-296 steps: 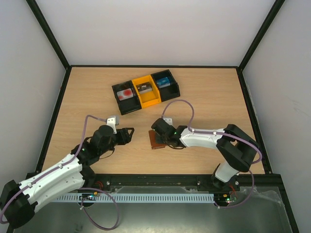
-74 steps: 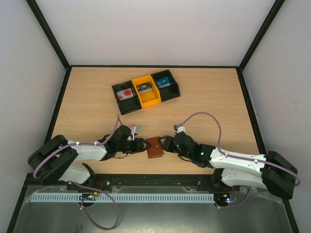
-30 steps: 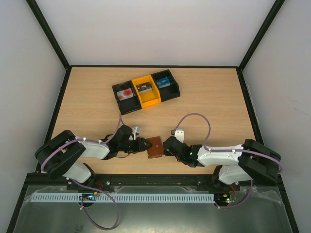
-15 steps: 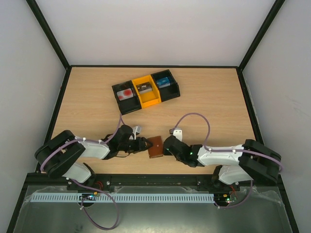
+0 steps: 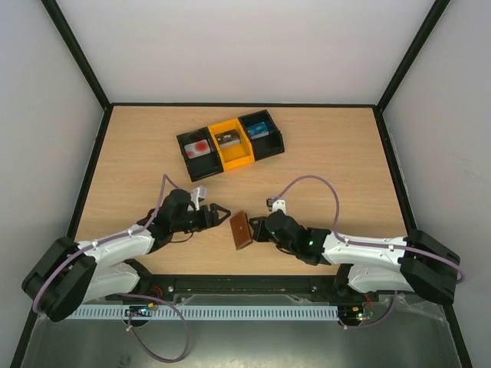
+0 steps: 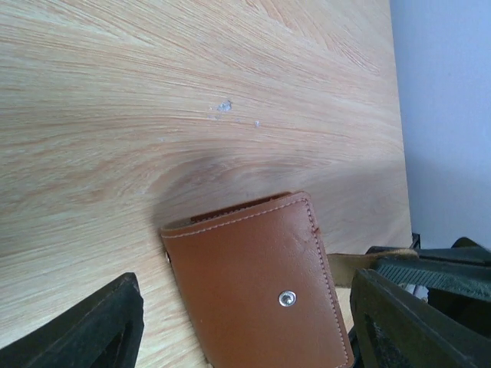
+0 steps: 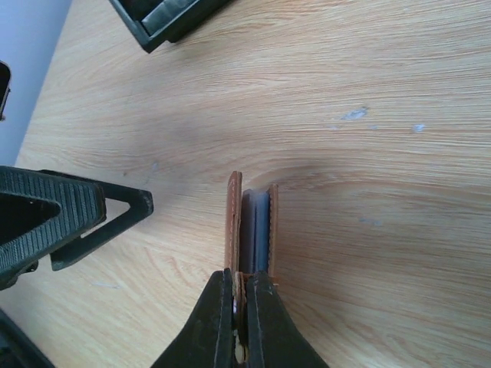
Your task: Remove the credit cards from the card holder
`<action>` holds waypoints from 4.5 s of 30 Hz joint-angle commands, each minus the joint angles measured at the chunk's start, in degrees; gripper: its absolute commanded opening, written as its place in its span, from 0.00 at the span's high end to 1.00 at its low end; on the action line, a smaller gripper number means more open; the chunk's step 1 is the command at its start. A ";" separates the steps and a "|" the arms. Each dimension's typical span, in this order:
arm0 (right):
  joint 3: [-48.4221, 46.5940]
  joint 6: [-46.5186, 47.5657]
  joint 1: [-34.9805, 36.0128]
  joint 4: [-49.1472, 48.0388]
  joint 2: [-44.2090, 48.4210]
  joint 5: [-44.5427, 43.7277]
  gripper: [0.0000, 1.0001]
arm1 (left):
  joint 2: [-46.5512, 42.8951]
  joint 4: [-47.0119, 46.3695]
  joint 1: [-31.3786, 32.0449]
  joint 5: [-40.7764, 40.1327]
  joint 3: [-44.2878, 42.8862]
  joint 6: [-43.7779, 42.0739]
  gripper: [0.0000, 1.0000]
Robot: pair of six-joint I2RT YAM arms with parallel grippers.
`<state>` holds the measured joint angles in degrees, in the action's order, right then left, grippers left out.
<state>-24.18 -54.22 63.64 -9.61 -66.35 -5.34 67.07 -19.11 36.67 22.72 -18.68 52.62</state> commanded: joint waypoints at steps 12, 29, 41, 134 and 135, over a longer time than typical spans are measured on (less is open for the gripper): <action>0.81 -3.35 0.26 -11.79 -3.05 7.23 0.98 | -7.93 2.17 -0.79 4.24 5.45 -0.98 0.19; 3.44 -5.44 0.26 -13.37 0.77 8.24 0.98 | -6.84 3.67 -0.78 1.62 5.98 -2.35 0.27; 4.24 -6.19 0.26 -13.52 -0.91 7.42 0.98 | -6.19 3.32 -0.79 1.68 6.29 -2.24 0.34; 3.91 -7.39 1.11 -9.87 -16.84 9.03 0.85 | 5.27 18.42 9.65 -6.06 -13.08 -3.83 0.60; 3.86 -7.31 1.06 -9.71 -16.80 8.96 0.85 | 5.24 20.00 9.61 -6.96 -12.99 -4.71 0.60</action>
<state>-21.32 -60.95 64.34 -22.15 -82.06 4.10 71.40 -7.81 46.11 20.80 -29.28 52.42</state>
